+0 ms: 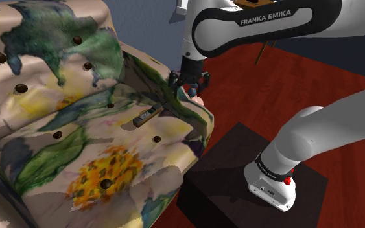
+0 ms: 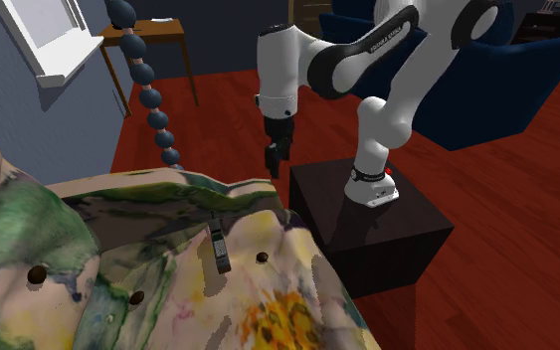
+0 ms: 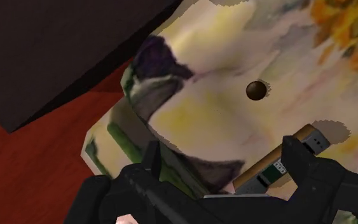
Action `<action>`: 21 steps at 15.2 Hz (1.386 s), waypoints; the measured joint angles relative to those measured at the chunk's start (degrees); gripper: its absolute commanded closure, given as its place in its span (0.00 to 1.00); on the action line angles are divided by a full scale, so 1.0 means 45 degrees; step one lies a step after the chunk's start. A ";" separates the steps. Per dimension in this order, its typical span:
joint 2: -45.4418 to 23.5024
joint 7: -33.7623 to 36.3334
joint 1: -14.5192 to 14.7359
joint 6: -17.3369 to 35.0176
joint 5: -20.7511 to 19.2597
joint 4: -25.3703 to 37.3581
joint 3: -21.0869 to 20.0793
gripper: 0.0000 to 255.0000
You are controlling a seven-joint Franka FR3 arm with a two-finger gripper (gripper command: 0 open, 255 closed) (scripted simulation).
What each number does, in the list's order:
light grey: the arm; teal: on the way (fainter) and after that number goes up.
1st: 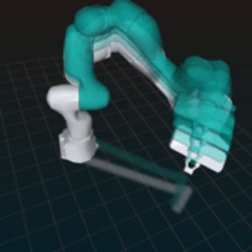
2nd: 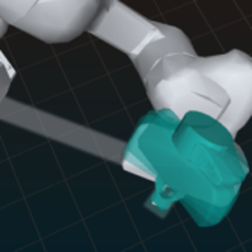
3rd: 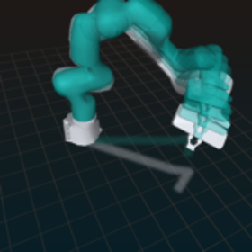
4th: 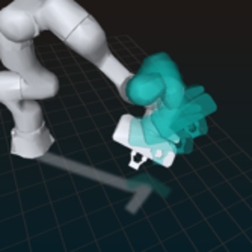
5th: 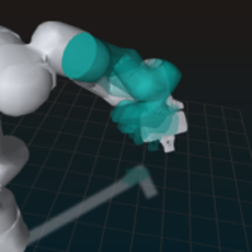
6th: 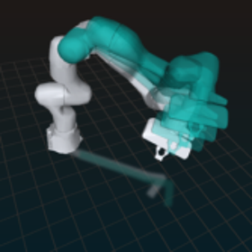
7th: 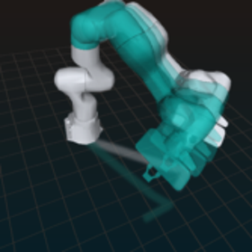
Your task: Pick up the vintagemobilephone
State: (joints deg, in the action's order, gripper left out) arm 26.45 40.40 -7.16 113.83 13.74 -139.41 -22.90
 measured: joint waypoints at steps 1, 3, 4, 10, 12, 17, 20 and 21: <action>-0.0523 0.0624 -0.0156 0.0387 -0.0079 0.0187 -0.0308 0.00; -0.1494 0.1892 -0.0469 0.1108 -0.0320 0.0502 -0.0855 0.00; -0.1907 0.2509 -0.0611 0.1418 -0.0459 0.0616 -0.1073 0.00; -0.5410 0.6697 -0.1428 0.3336 -0.2481 0.1976 -0.2077 0.00; -0.6486 0.8180 -0.1452 0.3719 -0.3325 0.2499 -0.2104 0.00; -0.9283 1.1576 -0.0971 0.4401 -0.5410 0.4157 -0.1410 0.00; -1.0705 1.3247 -0.0492 0.4570 -0.6221 0.5238 -0.0736 0.00; -1.1118 1.3674 -0.0380 0.4569 -0.6395 0.5621 -0.0503 0.00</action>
State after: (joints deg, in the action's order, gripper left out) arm -23.58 101.94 -8.88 134.38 -15.03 -114.12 -25.17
